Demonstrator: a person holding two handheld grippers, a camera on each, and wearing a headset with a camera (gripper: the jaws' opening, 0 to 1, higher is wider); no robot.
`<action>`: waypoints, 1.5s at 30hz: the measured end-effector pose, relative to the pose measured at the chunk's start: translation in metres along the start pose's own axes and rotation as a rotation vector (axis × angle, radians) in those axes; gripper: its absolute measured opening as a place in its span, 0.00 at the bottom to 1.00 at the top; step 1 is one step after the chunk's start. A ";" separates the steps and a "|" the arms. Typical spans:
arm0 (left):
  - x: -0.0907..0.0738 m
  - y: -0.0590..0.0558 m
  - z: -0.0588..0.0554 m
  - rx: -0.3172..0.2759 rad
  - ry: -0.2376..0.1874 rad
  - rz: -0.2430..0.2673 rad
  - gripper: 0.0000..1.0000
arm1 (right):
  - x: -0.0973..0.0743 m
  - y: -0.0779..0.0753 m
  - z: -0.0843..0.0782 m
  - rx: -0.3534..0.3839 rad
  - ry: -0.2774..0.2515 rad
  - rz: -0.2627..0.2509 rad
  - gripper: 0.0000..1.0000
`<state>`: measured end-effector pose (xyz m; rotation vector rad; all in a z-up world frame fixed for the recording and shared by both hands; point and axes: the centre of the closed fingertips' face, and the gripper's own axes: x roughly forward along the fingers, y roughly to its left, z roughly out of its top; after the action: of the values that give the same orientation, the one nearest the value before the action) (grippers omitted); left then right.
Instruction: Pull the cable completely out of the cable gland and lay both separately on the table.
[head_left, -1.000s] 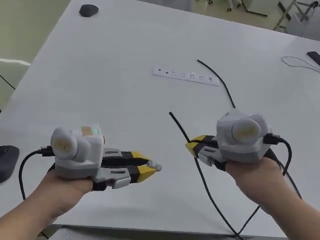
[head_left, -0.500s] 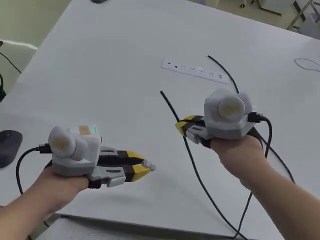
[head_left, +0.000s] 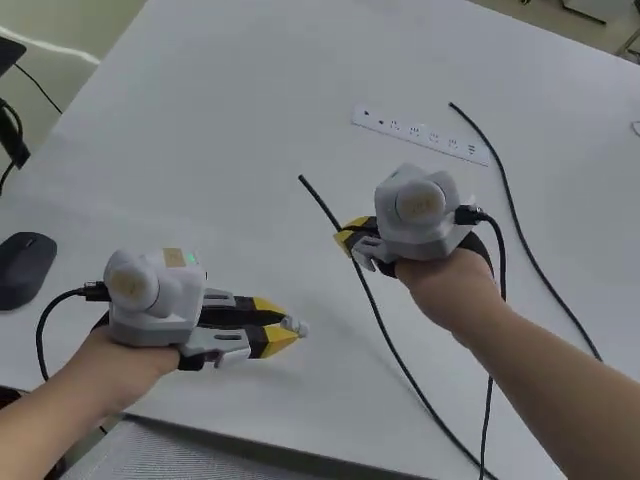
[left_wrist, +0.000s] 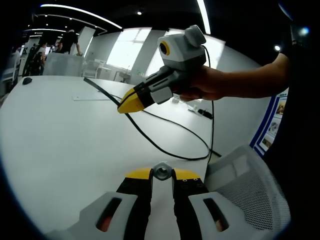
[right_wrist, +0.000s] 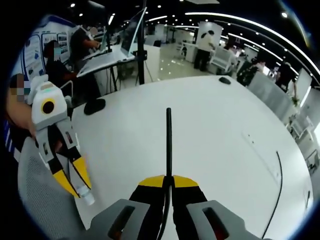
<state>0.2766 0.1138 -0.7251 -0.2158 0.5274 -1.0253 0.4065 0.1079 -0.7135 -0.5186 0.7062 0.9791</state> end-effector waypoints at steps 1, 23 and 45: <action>0.000 0.003 -0.002 -0.008 0.000 0.006 0.15 | 0.007 0.000 0.002 -0.011 -0.003 0.010 0.00; 0.005 0.047 -0.042 -0.089 -0.007 0.122 0.15 | 0.087 0.042 -0.026 -0.249 0.119 0.169 0.00; -0.001 0.063 -0.068 -0.083 0.061 0.171 0.15 | 0.104 0.069 -0.044 -0.330 0.162 0.243 0.00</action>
<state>0.2889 0.1518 -0.8091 -0.2099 0.6332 -0.8464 0.3713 0.1686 -0.8259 -0.8217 0.7684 1.3024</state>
